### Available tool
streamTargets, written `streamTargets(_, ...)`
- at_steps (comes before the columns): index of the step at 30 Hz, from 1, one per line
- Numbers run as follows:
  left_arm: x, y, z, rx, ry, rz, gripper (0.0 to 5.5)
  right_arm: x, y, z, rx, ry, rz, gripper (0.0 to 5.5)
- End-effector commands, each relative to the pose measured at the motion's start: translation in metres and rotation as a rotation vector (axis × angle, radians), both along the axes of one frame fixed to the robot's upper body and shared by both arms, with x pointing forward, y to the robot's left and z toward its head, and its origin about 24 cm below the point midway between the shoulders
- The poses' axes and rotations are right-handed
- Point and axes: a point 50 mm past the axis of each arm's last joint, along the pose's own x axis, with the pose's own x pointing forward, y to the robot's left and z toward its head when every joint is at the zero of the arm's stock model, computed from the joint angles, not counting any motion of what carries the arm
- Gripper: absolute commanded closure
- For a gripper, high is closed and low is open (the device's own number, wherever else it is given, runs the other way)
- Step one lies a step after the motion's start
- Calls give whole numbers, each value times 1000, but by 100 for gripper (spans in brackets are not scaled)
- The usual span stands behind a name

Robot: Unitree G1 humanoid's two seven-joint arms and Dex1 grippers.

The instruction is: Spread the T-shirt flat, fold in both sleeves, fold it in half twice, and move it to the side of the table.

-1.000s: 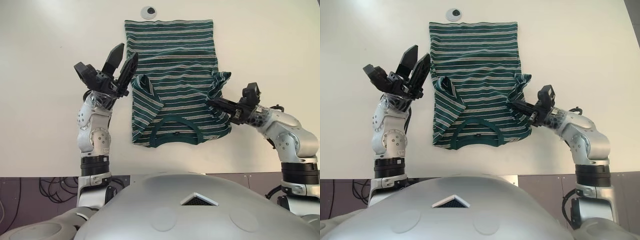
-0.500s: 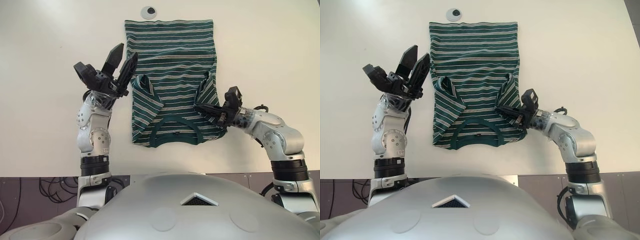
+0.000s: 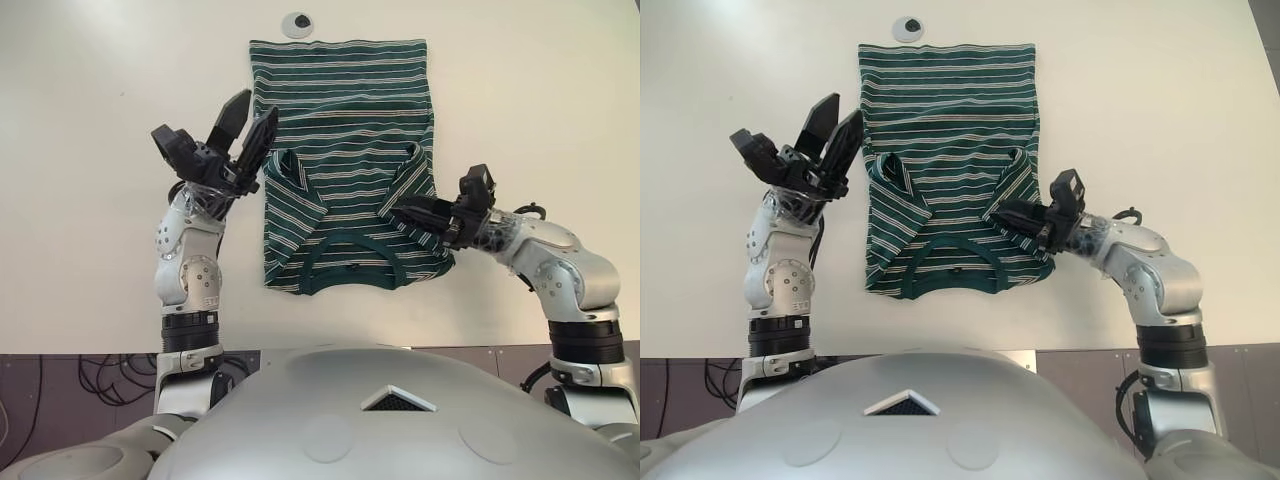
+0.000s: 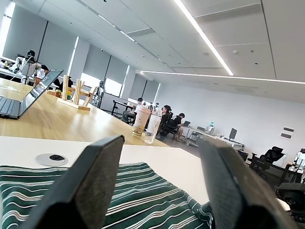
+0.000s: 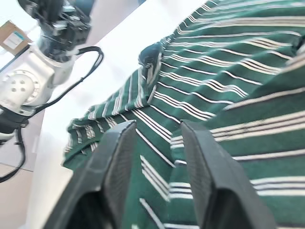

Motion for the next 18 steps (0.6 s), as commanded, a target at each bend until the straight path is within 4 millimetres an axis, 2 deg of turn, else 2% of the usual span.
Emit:
streamTargets(1,-3,9,-1,78,22,12,270,5,-14,22,4,-88,-23,314)
streamTargets(2,-6,14,-4,131,28,25,270,7,-21,28,6,-118,-45,297)
streamTargets(5,-25,35,-12,399,-9,45,270,10,-53,42,-29,-226,-106,297)
streamTargets(8,-49,55,-3,664,-150,22,270,3,-80,45,-104,-293,-92,297)
streamTargets(11,-70,66,-5,986,-247,-95,270,-6,-103,33,-275,-347,-57,297)
streamTargets(13,-79,70,-14,1129,-257,-202,246,-14,-110,22,-391,-378,14,293)
streamTargets(16,-89,87,-36,1377,-227,-371,206,-30,-120,4,-611,-411,200,293)
streamTargets(18,-88,91,-42,1437,-253,-388,177,-37,-119,-9,-706,-459,335,293)
